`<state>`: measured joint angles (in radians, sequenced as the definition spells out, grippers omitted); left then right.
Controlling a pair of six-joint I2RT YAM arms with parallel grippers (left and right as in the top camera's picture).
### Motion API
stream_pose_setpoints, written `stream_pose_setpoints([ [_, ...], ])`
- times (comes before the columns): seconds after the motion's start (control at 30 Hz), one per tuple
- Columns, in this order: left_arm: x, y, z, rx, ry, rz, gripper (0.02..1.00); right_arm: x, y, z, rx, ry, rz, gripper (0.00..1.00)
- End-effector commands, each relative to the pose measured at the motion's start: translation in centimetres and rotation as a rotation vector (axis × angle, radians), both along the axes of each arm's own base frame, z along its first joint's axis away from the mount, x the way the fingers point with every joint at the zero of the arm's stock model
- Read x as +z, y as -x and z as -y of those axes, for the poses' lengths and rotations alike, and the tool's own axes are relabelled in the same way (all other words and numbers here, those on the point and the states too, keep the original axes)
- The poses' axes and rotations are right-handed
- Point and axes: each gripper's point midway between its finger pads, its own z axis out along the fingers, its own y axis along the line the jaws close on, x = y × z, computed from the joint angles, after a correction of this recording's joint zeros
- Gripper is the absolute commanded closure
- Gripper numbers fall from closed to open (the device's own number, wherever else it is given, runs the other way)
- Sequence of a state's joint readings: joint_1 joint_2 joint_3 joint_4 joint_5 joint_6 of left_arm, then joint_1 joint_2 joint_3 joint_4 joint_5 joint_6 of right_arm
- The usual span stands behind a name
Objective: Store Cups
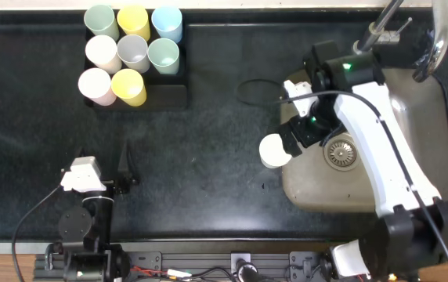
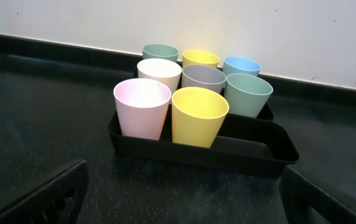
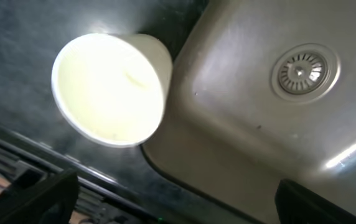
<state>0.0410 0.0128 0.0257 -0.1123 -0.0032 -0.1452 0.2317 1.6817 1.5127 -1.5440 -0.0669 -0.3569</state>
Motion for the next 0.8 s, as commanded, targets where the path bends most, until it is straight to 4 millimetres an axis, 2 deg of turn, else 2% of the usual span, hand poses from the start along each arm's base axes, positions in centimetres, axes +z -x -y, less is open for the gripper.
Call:
stream_pose_setpoints([
  [0.03, 0.0, 0.0, -0.1, 0.000, -0.025, 0.004, 0.018, -0.9, -1.5, -0.1, 0.031, 0.018, 0.017, 0.003],
  [0.17, 0.0, 0.0, -0.1, 0.000, -0.025, 0.004, 0.018, -2.1, -1.9, -0.5, 0.057, 0.021, -0.002, 0.003],
  [0.4, 0.0, 0.0, -0.1, 0.000, -0.025, 0.004, 0.018, -4.0, -1.3, -2.3, 0.144, 0.035, -0.067, 0.003],
  [0.8, 0.0, 0.0, -0.1, 0.000, -0.025, 0.004, 0.018, -5.8, -2.6, -2.1, 0.176, 0.058, -0.015, 0.003],
])
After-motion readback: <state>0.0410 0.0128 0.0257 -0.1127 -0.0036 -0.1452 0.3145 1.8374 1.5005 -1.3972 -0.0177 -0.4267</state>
